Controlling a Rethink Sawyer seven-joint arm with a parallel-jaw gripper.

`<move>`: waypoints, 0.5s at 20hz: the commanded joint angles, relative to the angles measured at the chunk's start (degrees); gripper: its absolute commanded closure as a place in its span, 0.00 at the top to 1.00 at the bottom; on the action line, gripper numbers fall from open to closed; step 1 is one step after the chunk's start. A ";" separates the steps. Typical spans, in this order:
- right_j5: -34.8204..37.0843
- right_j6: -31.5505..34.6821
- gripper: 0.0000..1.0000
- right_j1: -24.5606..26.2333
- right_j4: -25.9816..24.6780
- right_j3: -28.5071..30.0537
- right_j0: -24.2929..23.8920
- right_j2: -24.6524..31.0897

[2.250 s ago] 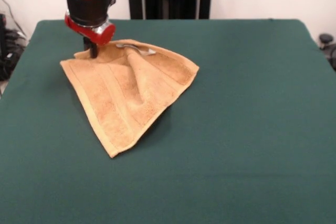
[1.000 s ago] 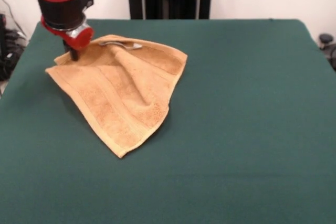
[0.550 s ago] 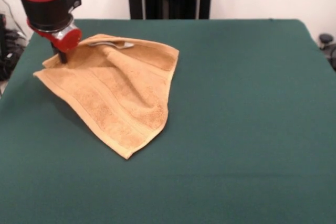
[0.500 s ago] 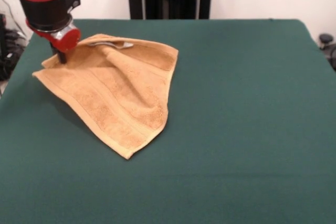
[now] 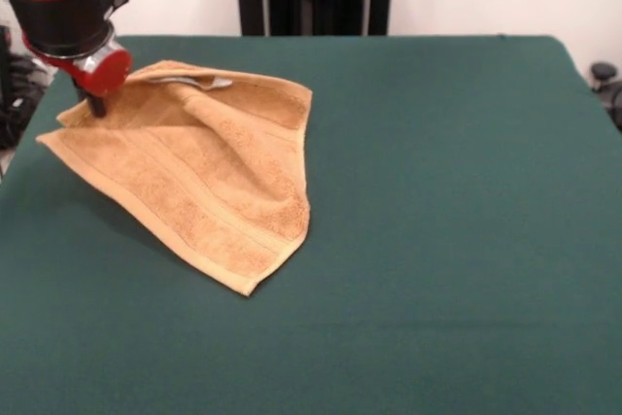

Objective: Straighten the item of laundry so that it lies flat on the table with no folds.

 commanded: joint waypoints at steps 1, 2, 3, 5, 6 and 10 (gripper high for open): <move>6.63 -17.95 0.00 0.53 2.29 -2.36 2.47 6.17; 6.79 -17.87 0.00 0.49 2.27 -2.46 2.64 6.13; 6.81 -17.73 0.00 0.48 2.30 -2.47 2.75 6.08; 6.66 -17.55 0.00 0.40 2.25 -2.27 2.90 6.05; 6.54 -17.43 0.00 0.32 2.23 -2.08 2.97 6.03; 7.05 -17.46 0.00 0.18 2.67 -2.18 3.18 6.14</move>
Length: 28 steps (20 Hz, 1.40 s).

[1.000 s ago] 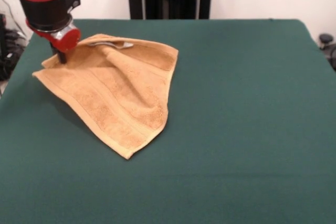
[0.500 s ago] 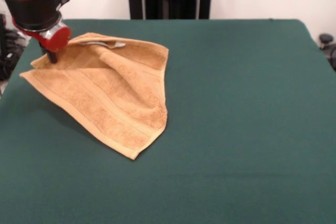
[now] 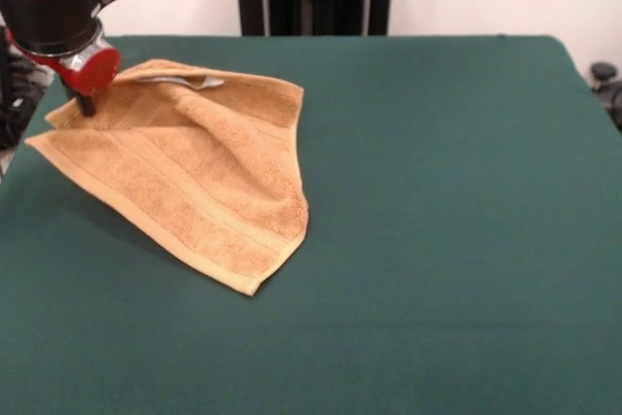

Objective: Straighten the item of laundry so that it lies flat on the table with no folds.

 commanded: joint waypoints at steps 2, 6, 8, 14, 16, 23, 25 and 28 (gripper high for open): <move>6.78 -17.48 0.00 0.23 2.48 -1.11 3.32 6.12; 9.28 -17.83 0.00 0.56 2.98 -2.79 3.91 6.03; 10.30 -17.96 0.00 0.80 3.09 -3.68 4.20 6.02; 12.70 -18.48 0.00 1.37 3.44 -5.73 4.74 6.24; 13.67 -18.86 0.00 1.56 3.71 -6.45 4.78 6.39; 18.01 -19.51 0.00 1.42 4.48 -8.93 5.18 6.42; 19.76 -19.40 0.00 1.43 4.62 -9.89 5.46 6.38; 22.10 -19.40 0.00 1.58 4.78 -11.45 5.85 6.43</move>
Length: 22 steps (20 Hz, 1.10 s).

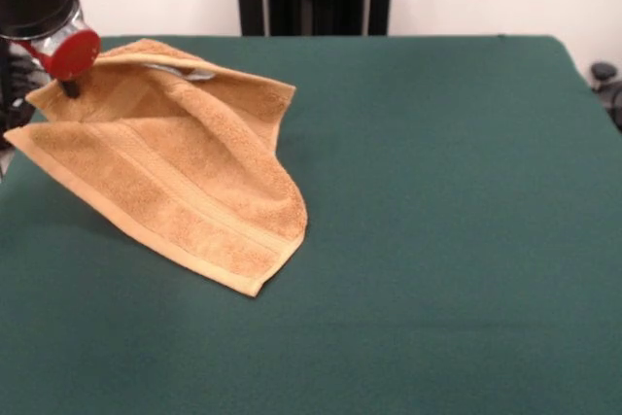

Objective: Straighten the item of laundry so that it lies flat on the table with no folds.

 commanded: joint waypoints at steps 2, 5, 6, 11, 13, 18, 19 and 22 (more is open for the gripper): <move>9.85 -19.48 0.00 1.38 2.02 -3.72 3.70 6.05; 10.41 -19.30 0.00 1.28 2.17 -4.59 3.90 6.27; 10.52 -19.23 0.00 1.24 2.28 -4.68 3.89 6.34; 14.28 -19.16 0.00 2.12 1.82 -8.13 4.96 6.09; 15.38 -19.60 0.00 2.57 1.53 -9.25 5.23 6.05; 15.59 -19.89 0.00 3.31 1.78 -9.86 5.40 6.17; 15.44 -19.96 0.00 3.39 1.69 -9.94 5.50 6.15; 14.71 -19.59 0.00 3.50 1.67 -9.60 5.65 5.97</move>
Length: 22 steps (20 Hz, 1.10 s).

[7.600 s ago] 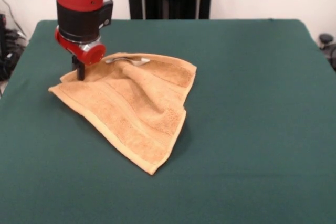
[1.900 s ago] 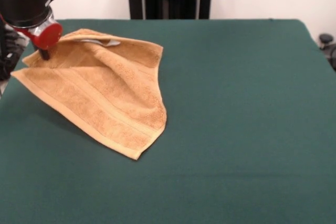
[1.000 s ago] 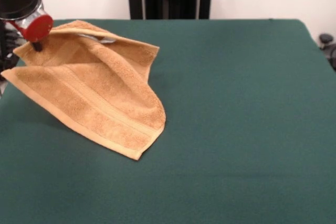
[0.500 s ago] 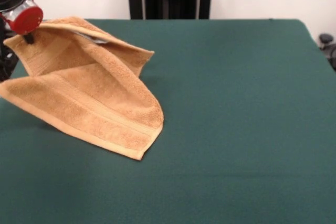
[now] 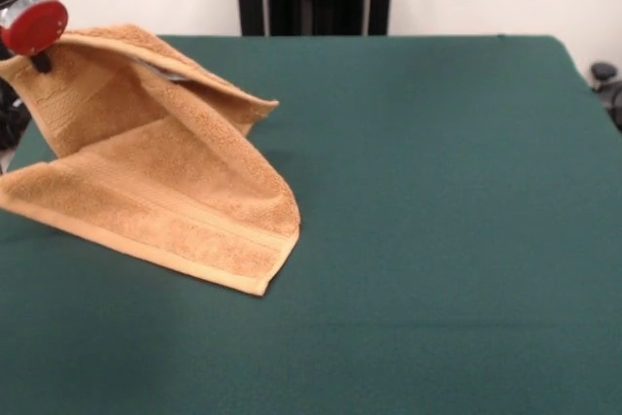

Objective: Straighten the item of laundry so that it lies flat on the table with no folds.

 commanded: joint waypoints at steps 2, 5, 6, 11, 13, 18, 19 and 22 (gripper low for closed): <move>3.19 -19.54 0.00 3.19 0.94 -0.06 3.26 5.54; 2.95 -18.83 0.00 2.80 1.15 0.36 3.51 5.30; 3.49 -18.57 0.00 2.81 1.16 0.07 3.71 5.18; 7.46 -18.88 0.00 3.87 0.76 -3.36 4.64 5.06; 8.55 -19.23 0.00 4.11 0.96 -4.40 4.70 5.24; 14.50 -21.82 0.00 5.24 0.76 -8.44 5.01 5.97; 16.63 -22.86 0.00 5.92 0.24 -10.10 5.27 6.17; 22.44 -26.37 0.00 8.65 -1.22 -15.60 5.76 7.42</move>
